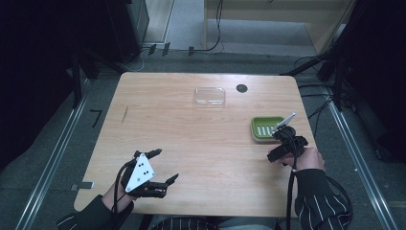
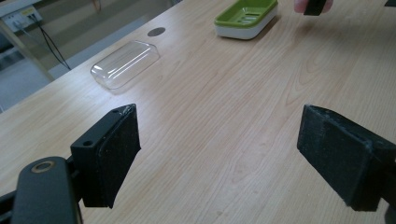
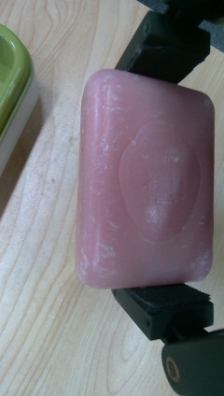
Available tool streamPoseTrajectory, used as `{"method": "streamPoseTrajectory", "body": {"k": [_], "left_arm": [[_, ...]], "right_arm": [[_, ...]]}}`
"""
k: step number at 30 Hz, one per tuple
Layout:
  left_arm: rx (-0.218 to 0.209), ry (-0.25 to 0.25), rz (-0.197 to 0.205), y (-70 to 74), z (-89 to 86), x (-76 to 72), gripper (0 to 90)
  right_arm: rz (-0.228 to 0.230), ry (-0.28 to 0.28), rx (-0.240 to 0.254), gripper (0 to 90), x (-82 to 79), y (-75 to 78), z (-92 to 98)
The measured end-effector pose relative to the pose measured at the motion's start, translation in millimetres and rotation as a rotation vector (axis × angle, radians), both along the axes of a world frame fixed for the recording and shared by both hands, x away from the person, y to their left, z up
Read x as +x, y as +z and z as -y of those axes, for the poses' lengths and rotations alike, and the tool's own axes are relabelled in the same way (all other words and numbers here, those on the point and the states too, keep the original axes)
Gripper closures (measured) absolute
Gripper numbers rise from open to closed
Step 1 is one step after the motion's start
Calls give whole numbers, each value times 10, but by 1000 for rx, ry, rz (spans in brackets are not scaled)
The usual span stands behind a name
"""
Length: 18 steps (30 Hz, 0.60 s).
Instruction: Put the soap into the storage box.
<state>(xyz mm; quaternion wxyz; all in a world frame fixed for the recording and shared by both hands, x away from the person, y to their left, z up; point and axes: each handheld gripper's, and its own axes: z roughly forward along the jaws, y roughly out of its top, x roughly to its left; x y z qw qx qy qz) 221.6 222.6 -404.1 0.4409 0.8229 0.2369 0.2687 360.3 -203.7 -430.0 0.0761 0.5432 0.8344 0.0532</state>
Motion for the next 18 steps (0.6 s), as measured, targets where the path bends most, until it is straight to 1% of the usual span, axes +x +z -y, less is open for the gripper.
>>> {"method": "streamPoseTrajectory", "body": {"k": [4,13,18], "left_arm": [[2,0,-1,0,0,0,140],[1,1,-1,0,2,0,140],[-1,1,1,0,-1,-1,140]], "right_arm": [[-4,2,-1,134,31,12,7],[5,-4,4,134,105,54,5],[4,7,2,134,165,66,-17]]}}
